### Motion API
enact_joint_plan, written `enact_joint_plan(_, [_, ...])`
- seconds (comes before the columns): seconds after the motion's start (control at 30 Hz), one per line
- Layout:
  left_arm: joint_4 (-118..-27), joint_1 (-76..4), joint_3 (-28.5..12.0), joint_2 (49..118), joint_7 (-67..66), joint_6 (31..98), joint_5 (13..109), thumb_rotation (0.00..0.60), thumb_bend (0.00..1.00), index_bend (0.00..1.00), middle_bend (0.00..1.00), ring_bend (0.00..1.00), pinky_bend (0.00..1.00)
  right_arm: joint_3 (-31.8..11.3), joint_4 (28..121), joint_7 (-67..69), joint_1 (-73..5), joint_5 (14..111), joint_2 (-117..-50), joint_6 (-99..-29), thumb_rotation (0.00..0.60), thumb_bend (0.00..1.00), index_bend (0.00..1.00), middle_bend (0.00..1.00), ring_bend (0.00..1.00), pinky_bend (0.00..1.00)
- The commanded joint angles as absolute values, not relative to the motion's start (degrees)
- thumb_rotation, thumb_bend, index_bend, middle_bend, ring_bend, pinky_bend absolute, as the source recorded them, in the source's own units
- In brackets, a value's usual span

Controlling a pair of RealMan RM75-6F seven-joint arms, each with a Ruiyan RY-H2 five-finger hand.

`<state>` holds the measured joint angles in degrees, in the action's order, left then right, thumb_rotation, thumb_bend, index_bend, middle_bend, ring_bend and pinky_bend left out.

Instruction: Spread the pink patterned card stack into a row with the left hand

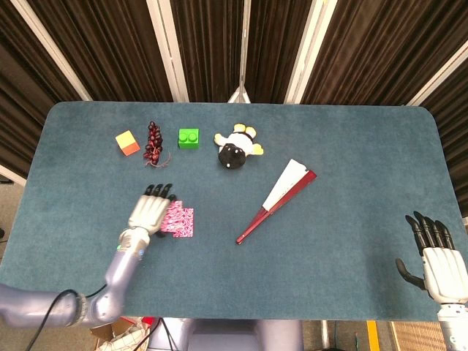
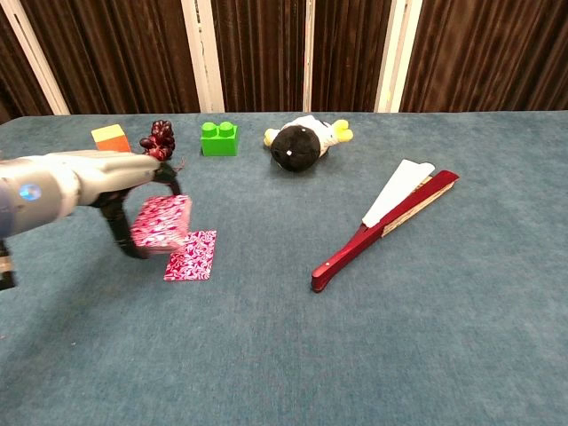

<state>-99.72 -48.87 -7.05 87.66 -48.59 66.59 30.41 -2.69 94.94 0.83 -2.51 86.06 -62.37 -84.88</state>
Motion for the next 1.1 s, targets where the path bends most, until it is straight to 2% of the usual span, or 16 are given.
enact_joint_plan(0.03, [-100.3, -47.2, -5.1, 85.9, -47.0, 66.1, 31.6, 0.6, 0.42, 0.55, 0.0, 0.0, 0.0, -2.7, 94.9, 0.7, -2.5, 86.1, -62.4, -85.0, 0.6, 0.37, 0.0, 0.0, 0.0, 0.05])
enact_joint_plan(0.37, [-97.4, -44.3, -1.2, 85.3, -43.7, 63.8, 33.3, 0.6, 0.41, 0.51, 0.0, 0.0, 0.0, -2.7, 95.1, 0.4, -2.5, 86.0, -62.5, -85.0, 0.6, 0.37, 0.0, 0.0, 0.0, 0.05])
enact_joint_plan(0.43, [-96.3, -44.2, -0.9, 85.7, -43.5, 63.2, 33.5, 0.6, 0.39, 0.49, 0.0, 0.0, 0.0, -2.8, 95.1, 0.4, -2.5, 85.9, -62.5, -85.0, 0.6, 0.37, 0.0, 0.0, 0.0, 0.05])
enact_joint_plan(0.6, [-94.7, -44.2, -0.9, 86.7, -43.2, 62.3, 33.7, 0.6, 0.29, 0.34, 0.0, 0.0, 0.0, -2.8, 95.1, 0.5, -2.4, 85.9, -62.5, -85.0, 0.6, 0.37, 0.0, 0.0, 0.0, 0.05])
enact_joint_plan(0.9, [-95.9, -44.6, -1.3, 85.9, -44.3, 62.7, 32.9, 0.6, 0.22, 0.27, 0.0, 0.0, 0.0, -2.8, 95.0, 0.5, -2.4, 86.0, -62.5, -85.1, 0.6, 0.37, 0.0, 0.0, 0.0, 0.05])
enact_joint_plan(1.1, [-98.4, -44.9, -1.8, 84.1, -45.0, 62.9, 31.4, 0.6, 0.14, 0.19, 0.0, 0.0, 0.0, -2.8, 95.0, 0.4, -2.4, 86.0, -62.5, -85.1, 0.6, 0.37, 0.0, 0.0, 0.0, 0.05])
